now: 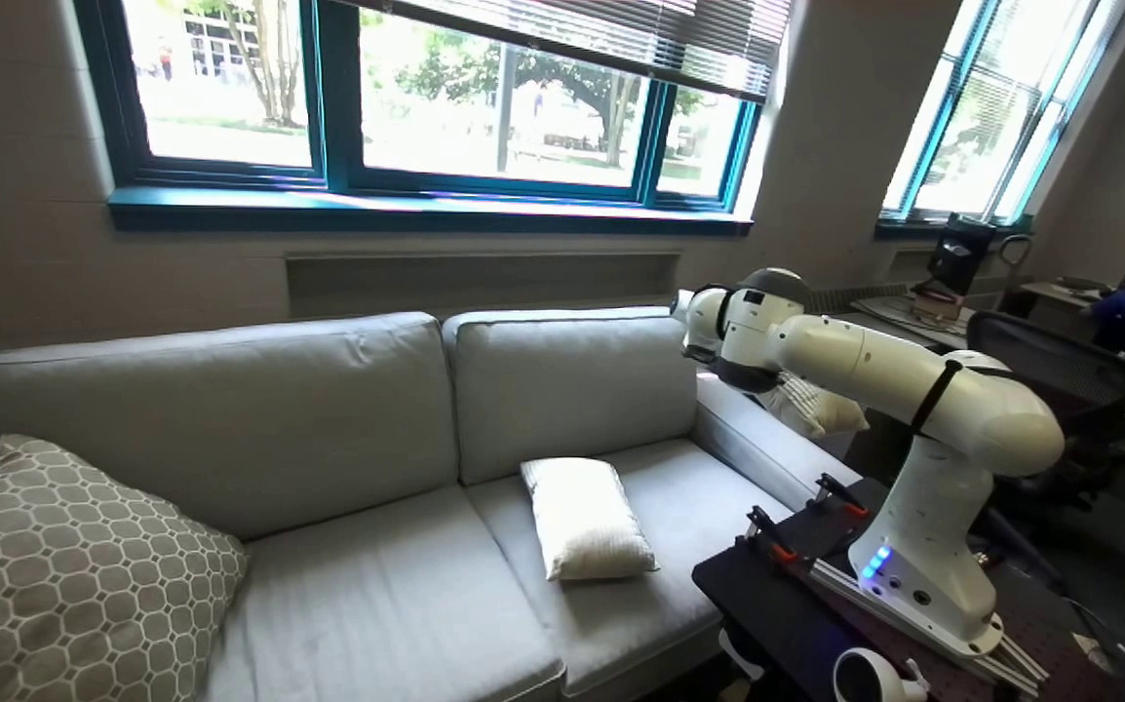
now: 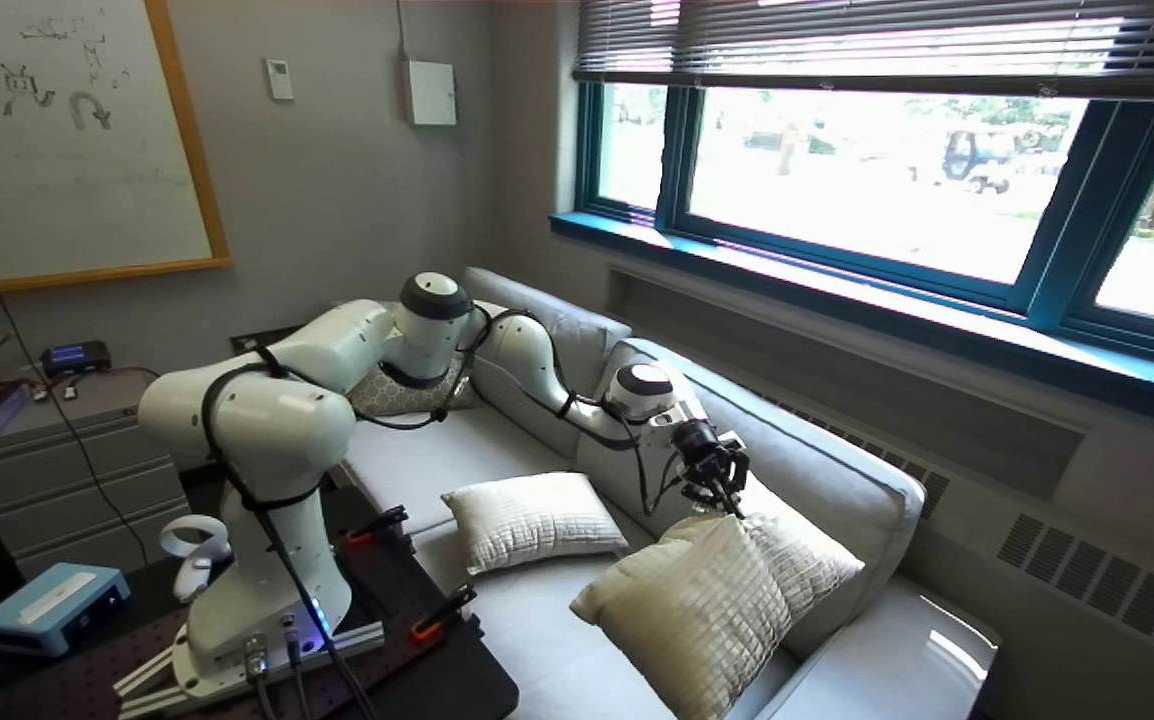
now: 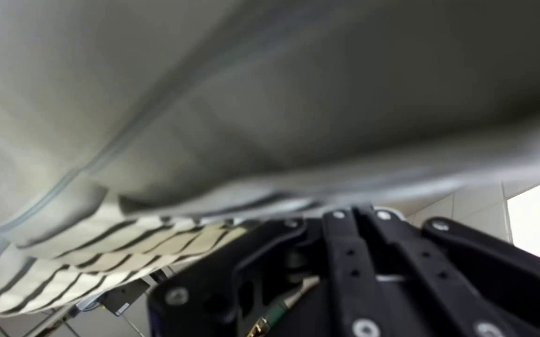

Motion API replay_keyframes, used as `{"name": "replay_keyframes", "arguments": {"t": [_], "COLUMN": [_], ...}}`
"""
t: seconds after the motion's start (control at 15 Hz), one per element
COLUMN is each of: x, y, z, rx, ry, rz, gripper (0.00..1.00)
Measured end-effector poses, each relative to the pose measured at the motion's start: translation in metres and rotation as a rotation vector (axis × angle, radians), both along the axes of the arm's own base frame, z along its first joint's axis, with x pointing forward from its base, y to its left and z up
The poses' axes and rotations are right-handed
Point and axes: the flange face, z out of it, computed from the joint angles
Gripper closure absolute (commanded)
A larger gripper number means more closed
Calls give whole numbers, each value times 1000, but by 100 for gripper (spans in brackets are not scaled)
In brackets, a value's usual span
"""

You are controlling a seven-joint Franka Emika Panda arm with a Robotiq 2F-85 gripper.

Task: Stack the pillows at the edge of the sofa.

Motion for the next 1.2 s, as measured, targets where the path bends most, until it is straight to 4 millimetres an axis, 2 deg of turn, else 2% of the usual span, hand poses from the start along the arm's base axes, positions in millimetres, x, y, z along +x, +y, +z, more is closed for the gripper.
{"name": "replay_keyframes", "arguments": {"t": [0.33,0.6,0.73,1.0,1.2], "x": [38,49,51,50,43], "y": [-14,-23,-26,-21,-24], "z": [-30,-62,-90,-163,-195], "rx": [-24,-51,-30,144,225], "ry": [154,293,353,387,403], "rz": [13,30,73,221,270], "gripper": [99,99,99,99,99]}}
